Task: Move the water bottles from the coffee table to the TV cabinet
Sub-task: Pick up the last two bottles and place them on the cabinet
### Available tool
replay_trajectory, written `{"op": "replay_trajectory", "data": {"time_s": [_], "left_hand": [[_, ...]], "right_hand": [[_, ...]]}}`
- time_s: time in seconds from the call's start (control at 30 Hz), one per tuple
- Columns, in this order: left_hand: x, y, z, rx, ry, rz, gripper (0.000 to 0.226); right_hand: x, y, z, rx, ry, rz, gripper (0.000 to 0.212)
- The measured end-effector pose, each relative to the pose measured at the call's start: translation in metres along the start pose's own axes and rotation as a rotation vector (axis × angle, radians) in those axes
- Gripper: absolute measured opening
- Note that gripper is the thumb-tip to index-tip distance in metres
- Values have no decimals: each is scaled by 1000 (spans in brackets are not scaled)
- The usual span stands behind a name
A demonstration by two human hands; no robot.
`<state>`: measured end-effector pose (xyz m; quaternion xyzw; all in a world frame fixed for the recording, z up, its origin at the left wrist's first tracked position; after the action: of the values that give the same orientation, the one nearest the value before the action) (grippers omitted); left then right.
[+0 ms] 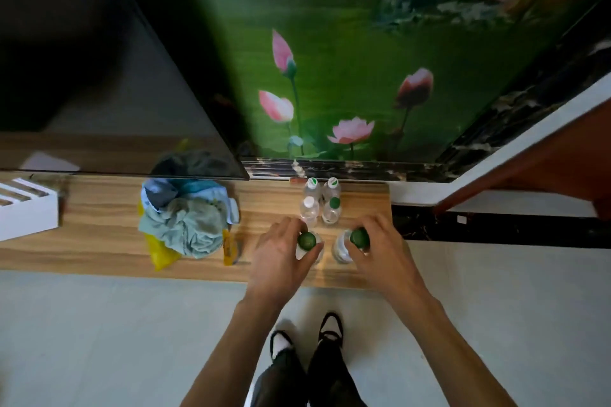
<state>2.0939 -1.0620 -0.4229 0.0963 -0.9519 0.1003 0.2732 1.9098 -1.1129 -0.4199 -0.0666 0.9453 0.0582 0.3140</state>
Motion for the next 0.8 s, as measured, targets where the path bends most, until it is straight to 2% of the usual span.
{"op": "replay_trajectory", "data": {"time_s": [0.27, 0.43, 0.6, 0.8], "left_hand": [[-58, -13, 103, 30, 26, 21, 25], [-90, -16, 165, 53, 66, 44, 25], [-119, -19, 210, 120, 77, 35, 28], [-147, -21, 247, 126, 57, 45, 27]], "right_hand": [[62, -38, 76, 47, -5, 6, 30], [101, -59, 125, 47, 1, 32, 26], [130, -72, 168, 80, -44, 75, 29], [150, -82, 216, 69, -42, 68, 29]]}}
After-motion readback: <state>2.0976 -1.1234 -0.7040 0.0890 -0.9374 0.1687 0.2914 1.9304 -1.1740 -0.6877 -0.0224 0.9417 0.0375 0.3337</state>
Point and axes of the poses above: each hand's wrist, its own y-axis away from the middle knuckle, its own z-axis out of the palm, x = y × z, the point moved 7 cm from there along -y, towards the middle knuckle, and after that the axes turned 12 degrees about x, right-handed, at the moved point
